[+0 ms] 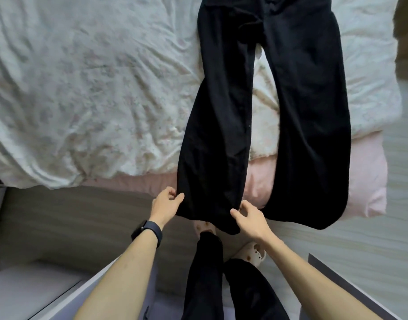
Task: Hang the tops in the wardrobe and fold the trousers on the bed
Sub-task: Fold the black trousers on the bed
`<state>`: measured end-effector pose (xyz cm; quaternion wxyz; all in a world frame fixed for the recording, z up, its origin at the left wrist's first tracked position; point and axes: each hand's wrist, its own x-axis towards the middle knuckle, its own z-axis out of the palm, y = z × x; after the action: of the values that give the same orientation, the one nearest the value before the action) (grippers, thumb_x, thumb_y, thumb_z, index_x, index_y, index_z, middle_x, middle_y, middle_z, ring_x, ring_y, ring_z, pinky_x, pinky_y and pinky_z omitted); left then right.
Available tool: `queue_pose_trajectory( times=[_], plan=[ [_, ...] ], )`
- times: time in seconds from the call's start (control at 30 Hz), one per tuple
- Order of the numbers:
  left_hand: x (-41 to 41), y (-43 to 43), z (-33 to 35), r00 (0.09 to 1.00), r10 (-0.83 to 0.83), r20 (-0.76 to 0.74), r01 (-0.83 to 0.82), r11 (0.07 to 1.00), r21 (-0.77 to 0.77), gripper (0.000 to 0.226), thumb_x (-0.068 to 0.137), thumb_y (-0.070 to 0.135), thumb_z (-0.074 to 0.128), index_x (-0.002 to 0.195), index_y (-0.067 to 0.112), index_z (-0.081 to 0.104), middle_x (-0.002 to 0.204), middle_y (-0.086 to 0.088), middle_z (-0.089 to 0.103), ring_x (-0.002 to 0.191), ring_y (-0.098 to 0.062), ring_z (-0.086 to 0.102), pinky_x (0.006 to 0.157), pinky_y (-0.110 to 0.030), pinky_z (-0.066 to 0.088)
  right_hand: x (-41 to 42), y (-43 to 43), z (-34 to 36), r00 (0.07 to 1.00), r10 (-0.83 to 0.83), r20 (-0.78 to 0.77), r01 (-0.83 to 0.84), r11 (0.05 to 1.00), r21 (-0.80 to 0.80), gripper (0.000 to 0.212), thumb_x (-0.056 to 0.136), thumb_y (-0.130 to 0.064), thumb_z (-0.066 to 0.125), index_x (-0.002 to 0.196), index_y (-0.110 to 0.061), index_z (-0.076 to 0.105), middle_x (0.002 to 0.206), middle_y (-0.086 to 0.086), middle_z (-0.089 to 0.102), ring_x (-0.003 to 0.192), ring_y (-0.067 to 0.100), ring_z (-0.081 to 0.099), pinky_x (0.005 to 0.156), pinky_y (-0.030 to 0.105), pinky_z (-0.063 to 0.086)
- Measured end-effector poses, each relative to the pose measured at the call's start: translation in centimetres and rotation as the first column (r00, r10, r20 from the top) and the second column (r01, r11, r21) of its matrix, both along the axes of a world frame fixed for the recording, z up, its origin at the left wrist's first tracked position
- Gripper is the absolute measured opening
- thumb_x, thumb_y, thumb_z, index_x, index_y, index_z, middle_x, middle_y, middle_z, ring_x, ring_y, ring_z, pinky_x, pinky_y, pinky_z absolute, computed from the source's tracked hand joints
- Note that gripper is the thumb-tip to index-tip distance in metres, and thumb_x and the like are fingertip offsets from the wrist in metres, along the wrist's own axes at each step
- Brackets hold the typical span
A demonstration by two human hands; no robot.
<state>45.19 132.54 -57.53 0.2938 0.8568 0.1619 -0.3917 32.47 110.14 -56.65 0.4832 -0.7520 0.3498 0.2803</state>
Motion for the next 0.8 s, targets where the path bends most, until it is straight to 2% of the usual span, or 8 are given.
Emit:
queue_pose_trajectory(
  times=[0.07,0.13,0.23,0.4,0.47,0.53,0.63,0.8],
  plan=[
    [-1.2,0.7,1.3,0.998,0.055,0.043,-0.055,0.998,0.004,0.022,0.1,0.032,0.059,0.105,0.011,0.057,0.095,-0.009,0.07,0.095,-0.021,0.054,0.077,-0.032,0.036,-1.2,0.5,1.2,0.996,-0.09,-0.007,0.09,0.996,0.001,0.02,0.102,-0.029,0.05,0.088,-0.016,0.046,0.077,-0.004,0.057,0.073,0.015,0.053,0.069,0.031,0.041],
    [-3.1,2.3,2.3,0.997,0.047,0.063,-0.051,0.997,0.06,0.019,0.1,0.031,0.057,0.095,0.013,0.055,0.085,-0.012,0.069,0.083,-0.021,0.053,0.068,-0.035,0.038,-3.1,0.7,1.6,0.99,-0.133,-0.044,0.131,0.991,-0.039,0.018,0.105,-0.03,0.045,0.096,-0.015,0.046,0.079,-0.005,0.058,0.078,0.019,0.056,0.071,0.037,0.042],
    [-6.5,4.8,2.6,0.998,0.035,0.049,-0.042,0.988,0.15,0.021,0.1,0.033,0.057,0.086,0.019,0.051,0.077,-0.006,0.066,0.078,-0.024,0.058,0.07,-0.036,0.044,-5.6,1.4,1.2,0.989,-0.004,-0.148,-0.008,0.997,-0.077,0.02,0.105,-0.037,0.045,0.101,-0.017,0.045,0.086,-0.002,0.064,0.087,0.026,0.061,0.082,0.042,0.048],
    [-8.4,4.6,1.9,1.0,-0.007,0.003,0.006,0.963,0.269,0.014,0.102,0.03,0.053,0.093,0.019,0.051,0.09,-0.003,0.065,0.086,-0.029,0.061,0.075,-0.039,0.051,-6.0,2.5,0.0,0.963,0.068,-0.261,-0.095,0.991,-0.092,0.021,0.104,-0.038,0.042,0.103,-0.017,0.042,0.099,0.008,0.065,0.095,0.033,0.06,0.087,0.042,0.048],
    [-8.3,3.6,1.6,0.999,-0.044,-0.018,0.048,0.957,0.288,0.008,0.101,0.026,0.054,0.1,0.019,0.049,0.101,-0.005,0.063,0.089,-0.03,0.059,0.075,-0.037,0.049,-5.5,2.0,-0.7,0.93,0.142,-0.34,-0.171,0.984,-0.055,0.03,0.1,-0.039,0.049,0.119,-0.016,0.042,0.117,0.012,0.065,0.107,0.034,0.062,0.092,0.041,0.048],
    [-8.1,2.0,1.4,0.997,-0.072,-0.023,0.076,0.976,0.205,0.015,0.101,0.027,0.055,0.111,0.021,0.047,0.117,-0.005,0.06,0.094,-0.028,0.057,0.075,-0.036,0.047,-4.8,1.1,-1.1,0.923,0.173,-0.343,-0.202,0.978,-0.05,0.048,0.098,-0.04,0.052,0.137,-0.014,0.041,0.133,0.011,0.059,0.12,0.033,0.058,0.094,0.039,0.045],
    [-7.6,-1.6,1.9,0.99,-0.141,0.017,0.14,0.987,0.077,0.03,0.1,0.031,0.056,0.127,0.026,0.046,0.135,-0.001,0.053,0.111,-0.028,0.059,0.086,-0.038,0.051,-3.7,-0.2,-0.5,0.961,0.126,-0.247,-0.151,0.985,-0.084,0.047,0.099,-0.036,0.055,0.139,-0.014,0.046,0.138,0.008,0.058,0.125,0.028,0.055,0.096,0.034,0.043],
    [-5.6,-9.9,4.6,0.961,-0.267,0.066,0.27,0.962,-0.043,0.04,0.099,0.034,0.056,0.136,0.029,0.042,0.139,0.002,0.049,0.118,-0.025,0.056,0.095,-0.045,0.051,-1.3,-5.1,3.5,0.985,-0.102,-0.14,0.084,0.988,-0.127,0.041,0.097,-0.034,0.06,0.133,-0.015,0.053,0.132,0.003,0.063,0.115,0.02,0.059,0.092,0.03,0.042]
  ],
)
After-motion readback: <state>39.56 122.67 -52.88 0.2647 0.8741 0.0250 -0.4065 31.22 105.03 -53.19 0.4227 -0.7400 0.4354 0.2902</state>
